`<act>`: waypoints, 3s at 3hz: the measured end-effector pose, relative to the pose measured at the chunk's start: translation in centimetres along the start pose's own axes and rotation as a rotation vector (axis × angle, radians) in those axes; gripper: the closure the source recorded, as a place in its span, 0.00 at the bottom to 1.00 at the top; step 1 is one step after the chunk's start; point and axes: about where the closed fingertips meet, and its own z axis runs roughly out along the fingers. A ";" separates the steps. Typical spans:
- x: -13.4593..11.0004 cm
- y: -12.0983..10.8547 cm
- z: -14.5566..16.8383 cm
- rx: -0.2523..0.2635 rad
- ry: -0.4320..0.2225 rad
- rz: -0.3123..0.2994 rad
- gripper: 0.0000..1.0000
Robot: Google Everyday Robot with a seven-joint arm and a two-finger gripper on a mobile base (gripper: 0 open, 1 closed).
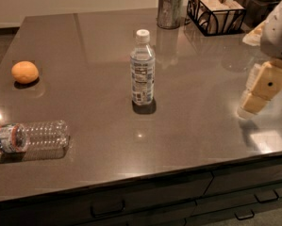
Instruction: Move blue plastic bottle near water bottle
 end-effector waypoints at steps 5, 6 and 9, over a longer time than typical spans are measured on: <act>-17.8 -5.2 8.9 -0.084 -0.460 0.022 0.00; -19.5 -4.1 9.4 -0.125 -0.492 0.001 0.00; -21.4 -3.7 10.4 -0.199 -0.520 -0.050 0.70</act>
Offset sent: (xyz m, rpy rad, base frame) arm 0.1149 0.1060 -0.0096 0.3204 -0.1177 0.0319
